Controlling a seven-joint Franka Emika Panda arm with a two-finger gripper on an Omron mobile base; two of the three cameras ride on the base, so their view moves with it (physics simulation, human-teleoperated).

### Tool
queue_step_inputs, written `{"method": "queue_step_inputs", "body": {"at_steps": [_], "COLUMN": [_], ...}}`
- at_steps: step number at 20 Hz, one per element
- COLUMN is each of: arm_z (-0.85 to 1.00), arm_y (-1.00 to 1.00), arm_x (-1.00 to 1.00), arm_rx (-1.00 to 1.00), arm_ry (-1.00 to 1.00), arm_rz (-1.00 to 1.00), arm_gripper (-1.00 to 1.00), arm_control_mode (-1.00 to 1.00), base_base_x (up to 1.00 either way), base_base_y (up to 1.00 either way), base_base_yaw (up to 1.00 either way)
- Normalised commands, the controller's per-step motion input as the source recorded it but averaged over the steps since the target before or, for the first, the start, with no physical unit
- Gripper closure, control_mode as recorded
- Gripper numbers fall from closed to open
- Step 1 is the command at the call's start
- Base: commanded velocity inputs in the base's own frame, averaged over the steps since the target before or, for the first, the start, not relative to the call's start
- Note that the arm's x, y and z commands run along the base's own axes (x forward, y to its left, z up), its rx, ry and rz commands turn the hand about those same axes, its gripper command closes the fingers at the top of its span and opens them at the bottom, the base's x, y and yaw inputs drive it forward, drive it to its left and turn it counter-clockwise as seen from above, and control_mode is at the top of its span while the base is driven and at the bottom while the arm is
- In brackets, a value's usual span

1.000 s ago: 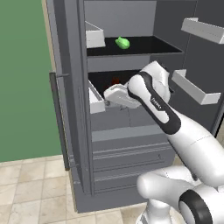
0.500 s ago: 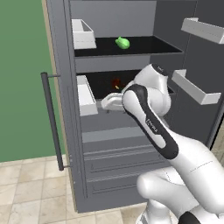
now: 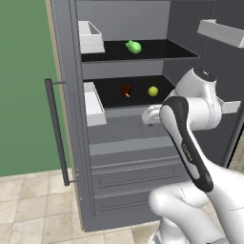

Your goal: Open the fridge, remove the pear, corn, and steak, and place them on any counter.

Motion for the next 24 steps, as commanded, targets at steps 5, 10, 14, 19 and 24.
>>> {"method": "queue_step_inputs", "body": {"at_steps": [5, 10, 14, 19, 24], "arm_z": [-0.01, -0.11, 0.0, 0.0, 0.0], "arm_y": [-0.56, -0.16, -0.16, 0.0, 0.0], "arm_x": [-0.39, 0.0, 0.1, 0.0, 0.0], "arm_rx": [-0.13, 0.0, 0.0, 0.0, 0.0], "arm_ry": [0.0, 0.0, 0.0, 0.0, 0.0], "arm_rz": [0.0, -0.06, -0.03, 0.0, 0.0], "arm_gripper": [-1.0, -1.0, -1.0, -1.0, -1.0], "arm_control_mode": [-1.0, -1.0, -1.0, 1.0, 1.0], "base_base_x": [0.0, 0.0, 0.0, 0.92, 1.0], "base_base_y": [0.0, 0.0, 0.0, -0.28, -0.03], "base_base_yaw": [0.0, 0.0, 0.0, -0.05, -0.09]}}
